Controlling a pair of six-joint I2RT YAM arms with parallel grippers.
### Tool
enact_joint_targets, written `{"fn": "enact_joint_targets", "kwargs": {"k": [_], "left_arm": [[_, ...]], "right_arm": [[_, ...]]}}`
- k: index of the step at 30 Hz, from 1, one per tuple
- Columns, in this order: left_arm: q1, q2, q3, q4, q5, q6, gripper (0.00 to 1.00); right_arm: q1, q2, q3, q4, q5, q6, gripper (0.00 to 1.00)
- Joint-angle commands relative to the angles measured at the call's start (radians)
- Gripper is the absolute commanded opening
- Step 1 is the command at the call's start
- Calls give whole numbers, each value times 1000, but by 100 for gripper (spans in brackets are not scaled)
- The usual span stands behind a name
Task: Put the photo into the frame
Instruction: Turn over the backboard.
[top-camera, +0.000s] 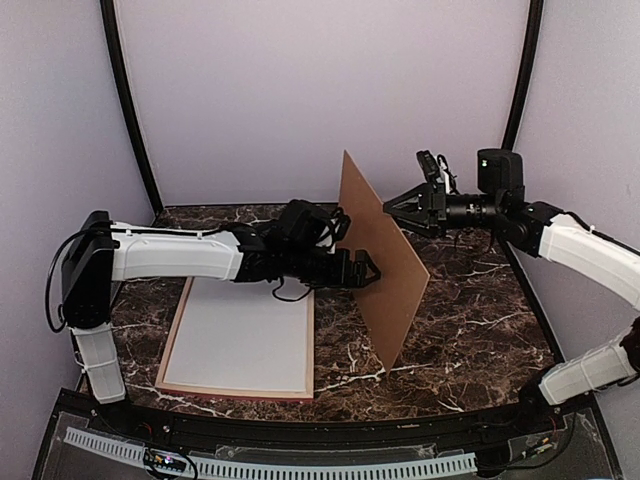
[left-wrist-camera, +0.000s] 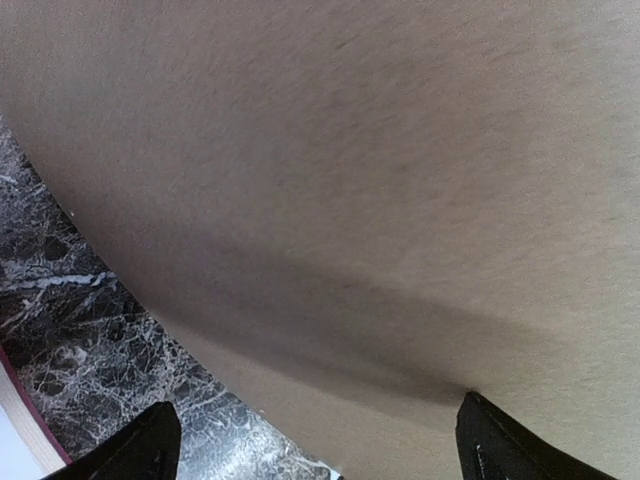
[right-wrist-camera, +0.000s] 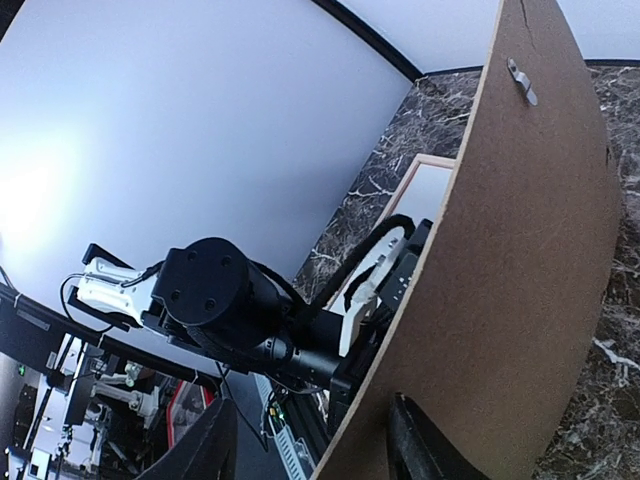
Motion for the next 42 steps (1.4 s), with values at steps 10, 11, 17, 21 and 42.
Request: {"fn": "enact_joint_targets", "kwargs": {"k": [10,11,17,21,42], "left_arm": [[40,-328,-131,37,-8,-26,99],[52,-335,-137,37,10,-43,99],[108,-397,-192,141,89,-153,99],[133,-412,-195,158,107,-171,99],[153,-372,-180,104,86,-169,80]], "right_arm": [[79,41,71,24,19,27,59],[80,44,69,29,19,29,59],[84,52,52,41,24,30,59],[84,54,41,45,25,30,59],[84,96,-51,104,38,46,59]]}}
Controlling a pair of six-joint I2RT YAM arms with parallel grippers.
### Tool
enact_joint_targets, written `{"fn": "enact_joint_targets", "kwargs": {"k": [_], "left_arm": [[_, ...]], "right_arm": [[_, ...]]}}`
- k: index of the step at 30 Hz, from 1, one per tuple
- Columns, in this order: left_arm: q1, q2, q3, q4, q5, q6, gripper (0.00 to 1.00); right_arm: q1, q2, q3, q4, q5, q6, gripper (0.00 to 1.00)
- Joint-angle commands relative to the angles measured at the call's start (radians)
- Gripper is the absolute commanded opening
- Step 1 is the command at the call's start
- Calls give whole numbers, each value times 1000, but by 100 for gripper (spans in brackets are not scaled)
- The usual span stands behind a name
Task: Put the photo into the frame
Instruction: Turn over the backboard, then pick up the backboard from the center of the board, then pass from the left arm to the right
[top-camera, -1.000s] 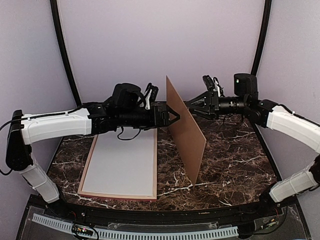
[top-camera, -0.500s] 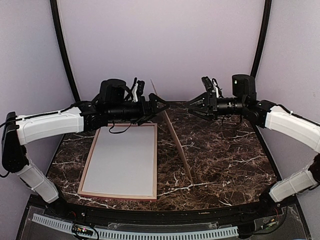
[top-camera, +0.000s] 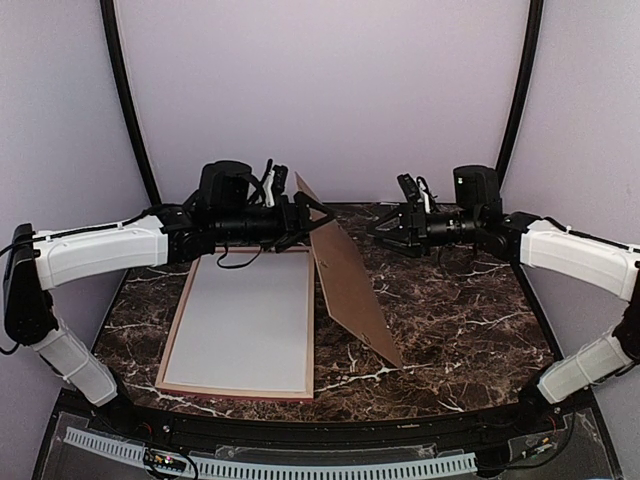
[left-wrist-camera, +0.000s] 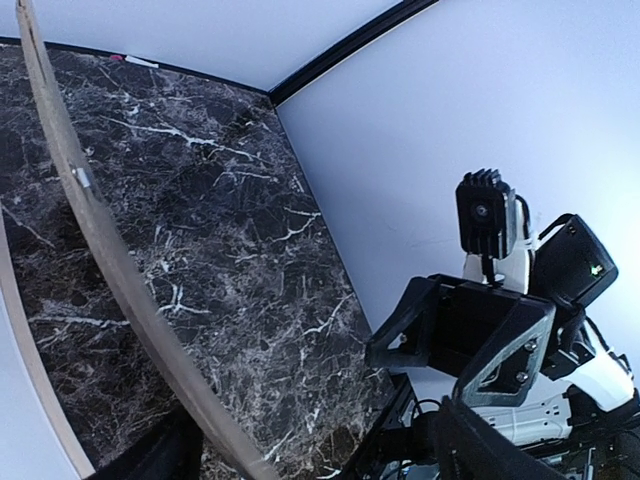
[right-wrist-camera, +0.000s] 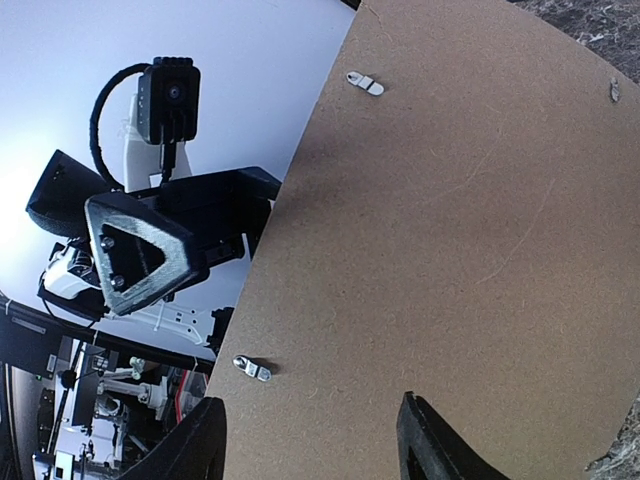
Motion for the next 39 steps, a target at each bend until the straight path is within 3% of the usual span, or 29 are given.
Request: {"fn": "enact_joint_targets", "kwargs": {"k": [1,14,24,28,33,39], "left_arm": [[1,4,24,-42,-32,38,78],[3,144,31,3,-21,83,47],[11,303,52,107,44,58,10],[16,328,57,145,69,43,1],[31,296,25,194,127,28,0],[89,165,-89,316,237,-25,0]], "right_arm": [[7,4,-16,56,11,0,59],[6,12,-48,34,41,-23,58],[-6,-17,-80,6,68,-39,58],[-35,-42,-97,-36,80,-54,58],[-96,-80,-84,-149,161,-112,58],[-139,-112,-58,-302,330,-206,66]]}}
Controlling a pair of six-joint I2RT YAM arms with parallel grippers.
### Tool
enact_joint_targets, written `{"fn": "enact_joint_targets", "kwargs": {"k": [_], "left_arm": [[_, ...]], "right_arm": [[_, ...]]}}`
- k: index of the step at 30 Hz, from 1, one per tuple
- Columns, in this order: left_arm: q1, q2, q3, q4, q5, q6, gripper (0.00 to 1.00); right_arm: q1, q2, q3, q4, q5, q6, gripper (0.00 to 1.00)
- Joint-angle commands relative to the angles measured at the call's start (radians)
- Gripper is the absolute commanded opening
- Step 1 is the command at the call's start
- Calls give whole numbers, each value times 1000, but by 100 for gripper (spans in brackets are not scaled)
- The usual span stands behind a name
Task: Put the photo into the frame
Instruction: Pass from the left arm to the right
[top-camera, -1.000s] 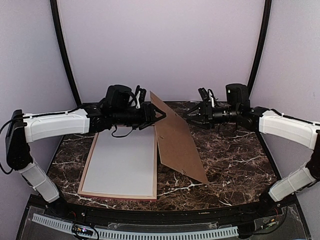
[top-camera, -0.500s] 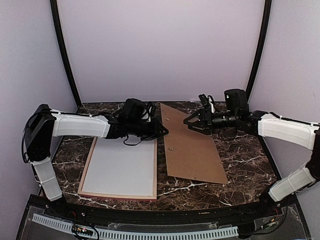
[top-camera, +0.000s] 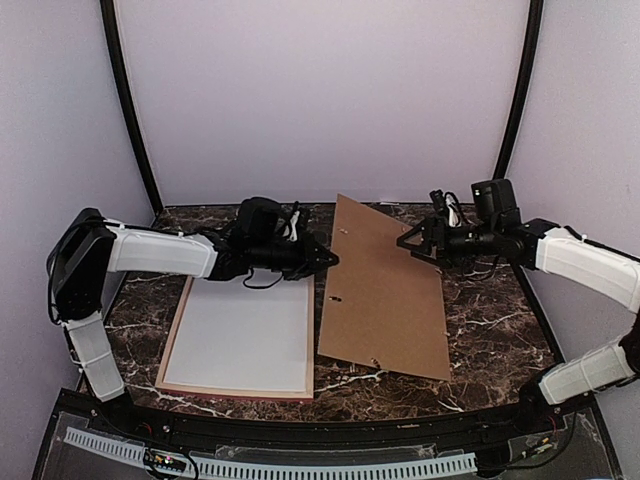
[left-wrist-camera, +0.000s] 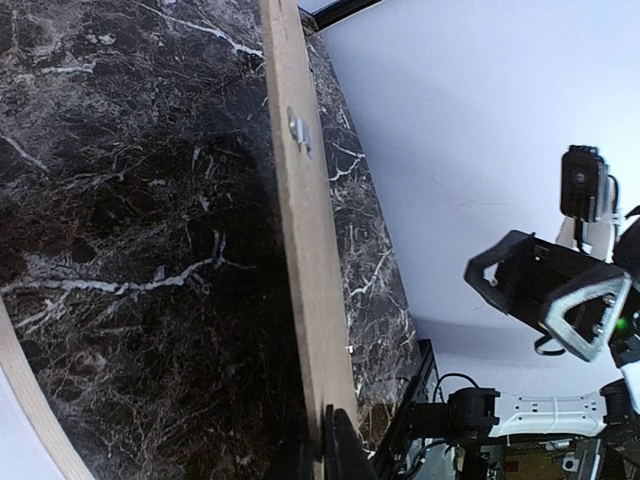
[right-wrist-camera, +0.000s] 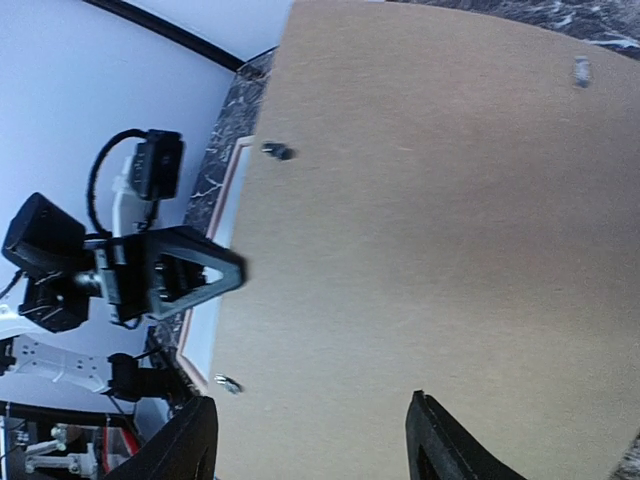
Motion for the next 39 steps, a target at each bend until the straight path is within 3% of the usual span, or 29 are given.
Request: {"fn": "enact_joint_targets", "kwargs": {"k": [1,11,20,31,39], "left_arm": [[48,-156,-88,143,100,1,0],[121,-380,-255,162,202,53,0],[139,-506,-365,182,173,48,0],[143,-529,-454,278,151,-22,0],[144,-519,-497,334,141,-65,0]], "right_arm": [[-18,-30,29,-117,158,-94,67],[-56,2,-57,-96,243,-156,77],[-69,87,-221,177,107,-138,83],[-73,187,-379,617,-165,-24,79],[-73,222,-400,759,-247,50,73]]}}
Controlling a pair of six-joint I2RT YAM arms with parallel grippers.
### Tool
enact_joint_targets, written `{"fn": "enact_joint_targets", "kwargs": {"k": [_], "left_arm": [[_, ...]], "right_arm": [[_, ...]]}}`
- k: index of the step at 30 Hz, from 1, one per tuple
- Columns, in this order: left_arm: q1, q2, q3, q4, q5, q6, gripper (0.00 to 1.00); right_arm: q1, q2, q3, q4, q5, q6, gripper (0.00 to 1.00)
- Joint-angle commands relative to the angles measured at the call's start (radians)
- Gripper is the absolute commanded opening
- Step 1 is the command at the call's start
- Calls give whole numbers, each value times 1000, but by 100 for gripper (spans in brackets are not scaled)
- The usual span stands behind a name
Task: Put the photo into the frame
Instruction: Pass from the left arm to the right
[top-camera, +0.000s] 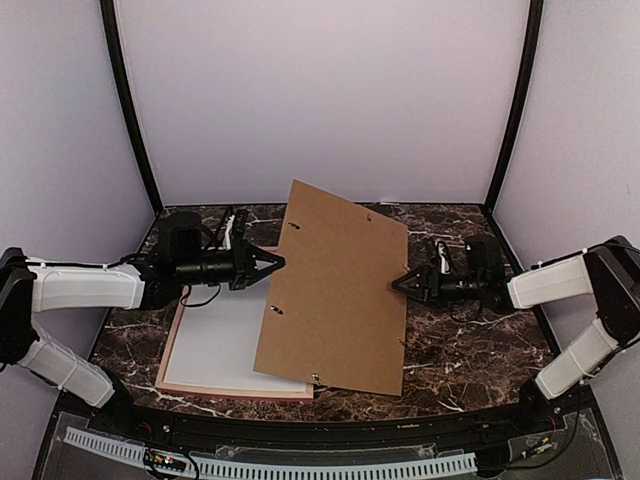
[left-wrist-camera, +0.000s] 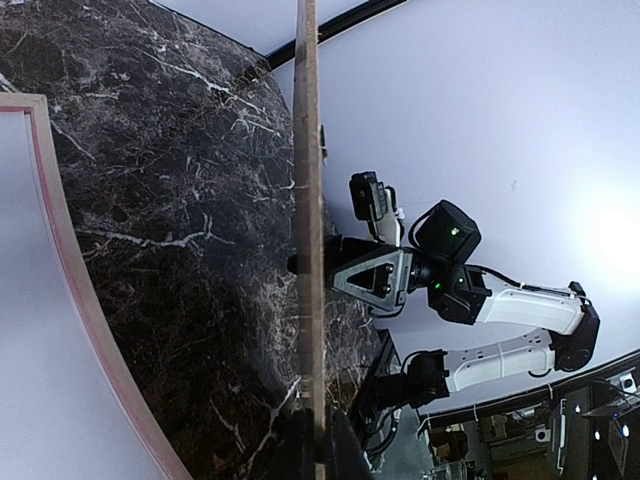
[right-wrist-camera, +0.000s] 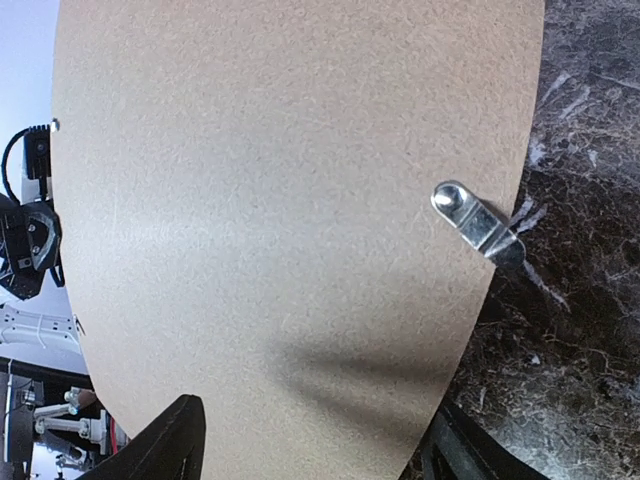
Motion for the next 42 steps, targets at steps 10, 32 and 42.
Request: {"fn": "enact_joint_targets", "kwargs": {"k": [10,32,42], "left_arm": [[6,-10,-26,160,18,-50,1],[42,6,-119,339,34,-217,0],[85,27,-159,545,96,-355,0]], "right_arm": [[-5,-32,-17,164,-112,68,63],[-7,-146,44,-26,-204,-87,55],[-7,-119,69,-36,-204,-77,59]]}}
